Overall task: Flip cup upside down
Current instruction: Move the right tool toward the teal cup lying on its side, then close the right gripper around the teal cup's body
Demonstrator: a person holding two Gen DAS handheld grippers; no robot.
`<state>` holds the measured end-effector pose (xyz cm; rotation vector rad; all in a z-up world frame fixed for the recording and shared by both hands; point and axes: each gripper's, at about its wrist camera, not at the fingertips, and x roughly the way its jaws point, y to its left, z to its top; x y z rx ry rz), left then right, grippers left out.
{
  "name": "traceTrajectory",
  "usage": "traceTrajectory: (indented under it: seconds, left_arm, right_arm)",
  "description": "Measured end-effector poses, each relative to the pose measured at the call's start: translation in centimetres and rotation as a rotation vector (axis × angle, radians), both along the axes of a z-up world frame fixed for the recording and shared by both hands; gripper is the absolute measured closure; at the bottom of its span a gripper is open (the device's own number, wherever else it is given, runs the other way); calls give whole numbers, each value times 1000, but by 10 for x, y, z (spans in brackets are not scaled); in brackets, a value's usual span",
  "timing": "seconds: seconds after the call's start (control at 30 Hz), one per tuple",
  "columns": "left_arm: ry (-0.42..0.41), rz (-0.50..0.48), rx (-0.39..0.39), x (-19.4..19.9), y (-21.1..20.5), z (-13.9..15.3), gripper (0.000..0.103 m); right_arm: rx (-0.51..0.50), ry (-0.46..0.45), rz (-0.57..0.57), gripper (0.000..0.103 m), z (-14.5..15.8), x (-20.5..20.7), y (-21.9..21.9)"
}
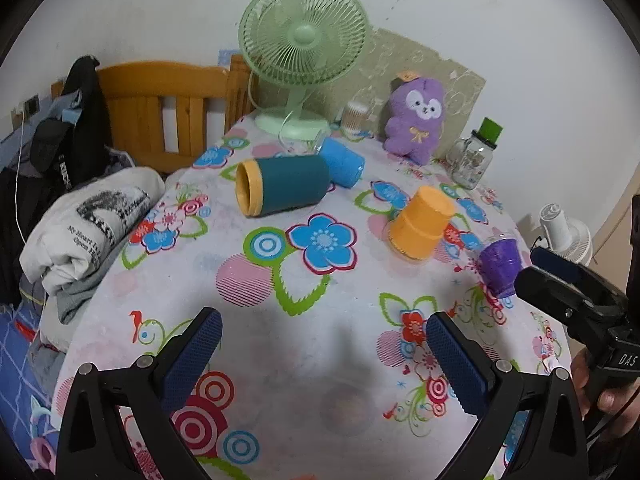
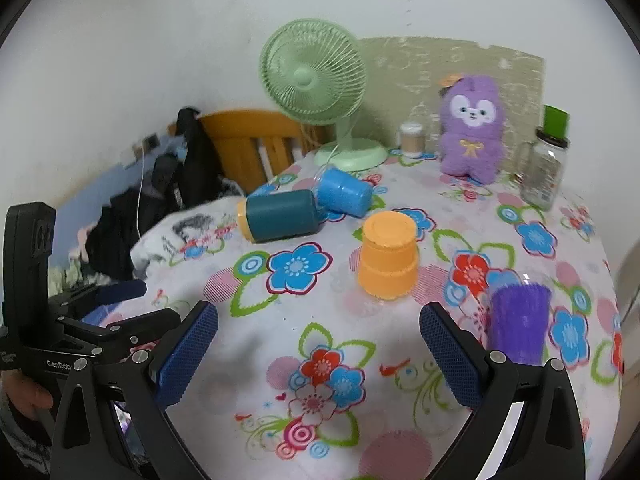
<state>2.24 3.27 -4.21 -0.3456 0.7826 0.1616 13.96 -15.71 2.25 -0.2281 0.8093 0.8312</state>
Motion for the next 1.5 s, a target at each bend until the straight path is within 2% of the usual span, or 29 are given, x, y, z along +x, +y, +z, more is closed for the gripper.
traceTrajectory:
  seconds: [0.23,0.53,0.6,0.87,1.0,1.17,1.23,1.33,1.37,1.4,1.47,1.5]
  left_arm:
    - [41,63,-34,23,21,-13,0]
    - [101,166,-81,53,58,-32,0]
    - [115,184,-68,58,63,-34,0]
    - [162,198,-53,69,76,-46,0]
    - [194,182,-67,75,73,-57,0]
    - [210,185,-57,79,74,-60,0]
    - [209,187,-60,80,75,-61,0]
    - [211,186,-57,80,75,-62,0]
    - [213,185,-55,80,74,-62,0]
    - [212,185,-56,80,74,-62,0]
    - [208,185,-61,80,74,-62,0]
    - [207,185,-62,79,74,-61,0]
  right_arm:
    - [-192,-100,208,1,-6,31,63]
    - [-315,-82,451,1,-37,65,134]
    - [-345,-76,494,1,-41,74,148]
    - [-500,-123,721,1,-51,88,208]
    - [-590,-138,848,1,-67,84,231]
    - [-668,-119,919,1,-95,90,250]
    - [-691,-166,934,1,-104,91,253]
    - [-694,-165,919,2,-110,97,260]
    - [-692,-159,909,5,-111,99,261]
    - [-698,-166,903,15,-112,99,262]
    - [-706,-169,892,28,-113,99,263]
    - [-700,-158,885,30,-113,99,264]
